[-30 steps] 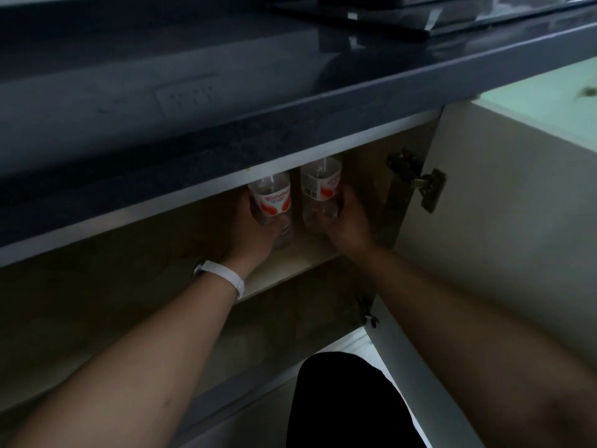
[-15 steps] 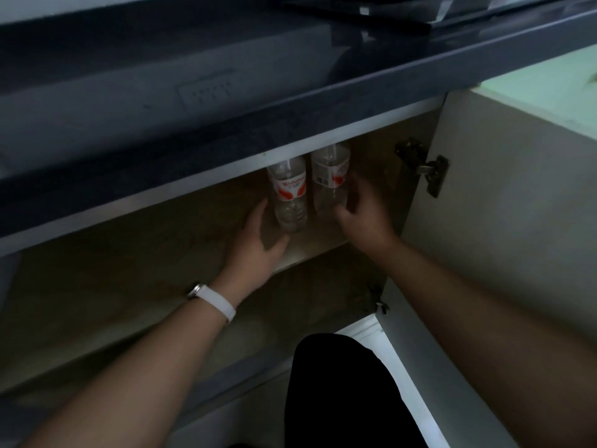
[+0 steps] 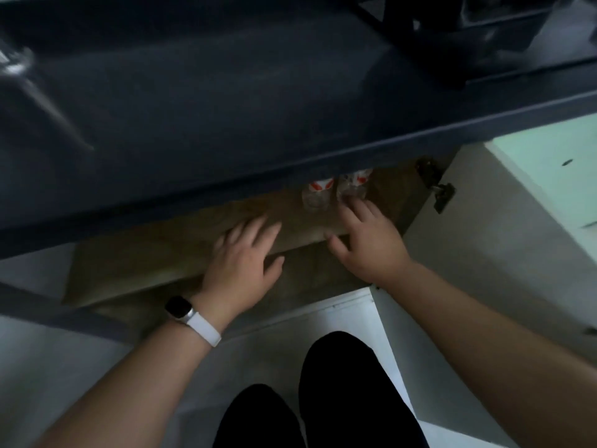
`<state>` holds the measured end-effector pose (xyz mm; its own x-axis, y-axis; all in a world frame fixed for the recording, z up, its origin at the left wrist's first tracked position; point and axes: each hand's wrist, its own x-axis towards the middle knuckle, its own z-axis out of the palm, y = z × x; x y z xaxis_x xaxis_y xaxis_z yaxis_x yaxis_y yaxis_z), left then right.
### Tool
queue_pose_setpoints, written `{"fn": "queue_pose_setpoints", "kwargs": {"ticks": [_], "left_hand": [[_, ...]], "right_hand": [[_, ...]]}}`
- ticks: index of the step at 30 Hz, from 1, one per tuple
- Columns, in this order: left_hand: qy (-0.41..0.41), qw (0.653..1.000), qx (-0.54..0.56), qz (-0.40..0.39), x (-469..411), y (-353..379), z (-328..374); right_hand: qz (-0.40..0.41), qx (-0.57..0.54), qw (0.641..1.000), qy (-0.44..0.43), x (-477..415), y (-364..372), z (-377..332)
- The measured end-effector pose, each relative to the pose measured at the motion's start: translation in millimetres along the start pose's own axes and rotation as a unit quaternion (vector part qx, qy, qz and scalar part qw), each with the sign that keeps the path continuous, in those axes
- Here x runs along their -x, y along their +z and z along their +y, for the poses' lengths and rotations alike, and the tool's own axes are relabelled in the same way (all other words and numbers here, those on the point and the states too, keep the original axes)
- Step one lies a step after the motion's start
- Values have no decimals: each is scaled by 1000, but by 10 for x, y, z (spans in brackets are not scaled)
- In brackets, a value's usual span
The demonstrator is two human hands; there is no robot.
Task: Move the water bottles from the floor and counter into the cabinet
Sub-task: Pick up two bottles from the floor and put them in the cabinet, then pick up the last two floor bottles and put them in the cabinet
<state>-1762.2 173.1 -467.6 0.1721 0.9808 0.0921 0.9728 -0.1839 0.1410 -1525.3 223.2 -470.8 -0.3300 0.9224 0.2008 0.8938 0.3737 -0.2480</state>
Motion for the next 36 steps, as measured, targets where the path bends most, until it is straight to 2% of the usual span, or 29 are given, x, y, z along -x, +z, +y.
{"fn": "queue_pose_setpoints", "kwargs": {"ticks": [4,10,20,30,36], "left_hand": [[2,1000,-3,6,332,-637,187],[26,1000,8,2,763,-1657,503],[52,998,15,21,1224,-3288,1029],[116,991,-12,61,1132,-3848,1691],[153,987,-39,36,686,-3855,2545]], "right_hand": [[-66,25,997,-12,191,-700,-329],[-112,30,993,-21,496,-1814,-746],[-93,67,993,-26,966,-3583,-1238],[-93,55,994,2,1305,-4414,-867],[-73,68,995,13,1535,-4776,-20]]}}
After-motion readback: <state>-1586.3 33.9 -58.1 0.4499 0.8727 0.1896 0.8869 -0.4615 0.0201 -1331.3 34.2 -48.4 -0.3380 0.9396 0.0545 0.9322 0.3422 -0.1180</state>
